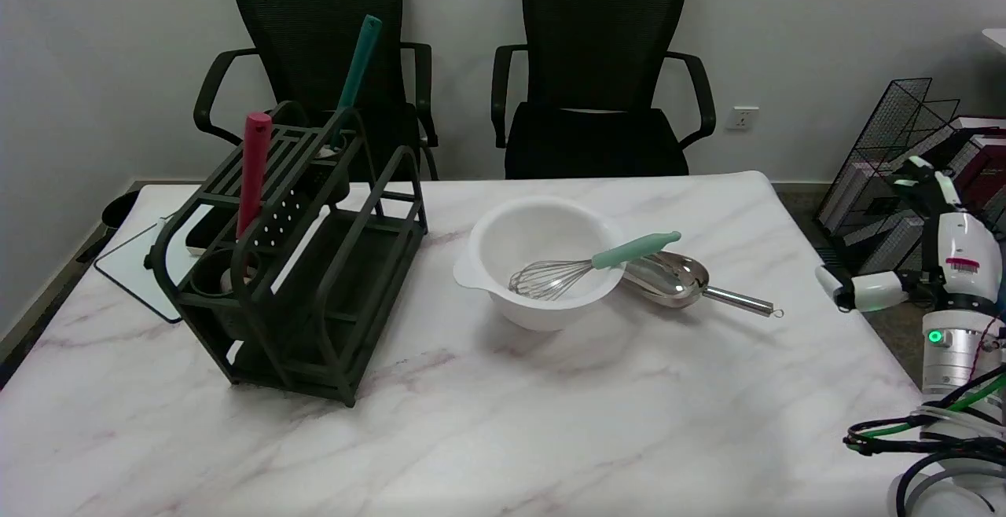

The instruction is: Pick up the whisk.

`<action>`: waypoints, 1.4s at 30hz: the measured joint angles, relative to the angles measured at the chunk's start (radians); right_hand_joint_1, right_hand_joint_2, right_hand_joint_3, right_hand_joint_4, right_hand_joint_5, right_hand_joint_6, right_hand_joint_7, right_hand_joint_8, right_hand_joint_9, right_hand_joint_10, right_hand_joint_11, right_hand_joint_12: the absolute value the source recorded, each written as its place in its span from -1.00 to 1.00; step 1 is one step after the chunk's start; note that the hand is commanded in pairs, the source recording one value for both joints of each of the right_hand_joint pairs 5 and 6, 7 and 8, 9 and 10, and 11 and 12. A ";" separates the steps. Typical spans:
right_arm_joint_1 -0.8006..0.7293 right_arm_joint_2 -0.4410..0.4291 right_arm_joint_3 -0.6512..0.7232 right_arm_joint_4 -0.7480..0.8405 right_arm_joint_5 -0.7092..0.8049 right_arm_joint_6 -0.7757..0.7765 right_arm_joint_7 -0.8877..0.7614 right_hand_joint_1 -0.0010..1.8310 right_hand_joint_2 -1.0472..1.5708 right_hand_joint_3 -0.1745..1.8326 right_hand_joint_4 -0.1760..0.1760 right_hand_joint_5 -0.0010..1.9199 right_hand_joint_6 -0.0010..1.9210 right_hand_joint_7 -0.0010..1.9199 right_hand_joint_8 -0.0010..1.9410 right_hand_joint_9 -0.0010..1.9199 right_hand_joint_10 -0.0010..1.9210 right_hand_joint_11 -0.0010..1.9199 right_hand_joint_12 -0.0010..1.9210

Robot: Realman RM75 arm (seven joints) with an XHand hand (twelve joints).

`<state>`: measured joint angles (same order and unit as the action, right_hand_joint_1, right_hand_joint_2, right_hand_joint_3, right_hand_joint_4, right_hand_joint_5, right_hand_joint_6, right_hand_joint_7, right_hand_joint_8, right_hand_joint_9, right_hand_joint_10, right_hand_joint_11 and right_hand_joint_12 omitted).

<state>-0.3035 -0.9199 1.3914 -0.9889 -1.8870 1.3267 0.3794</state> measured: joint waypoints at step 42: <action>0.117 -0.052 -0.489 -0.306 0.215 0.020 0.768 -0.06 -0.26 0.14 0.00 -0.88 -0.88 -0.59 -0.59 -0.67 -0.67 -0.84 -0.84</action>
<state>-0.1861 -0.9723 0.9020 -1.2947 -1.6721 1.3468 1.1471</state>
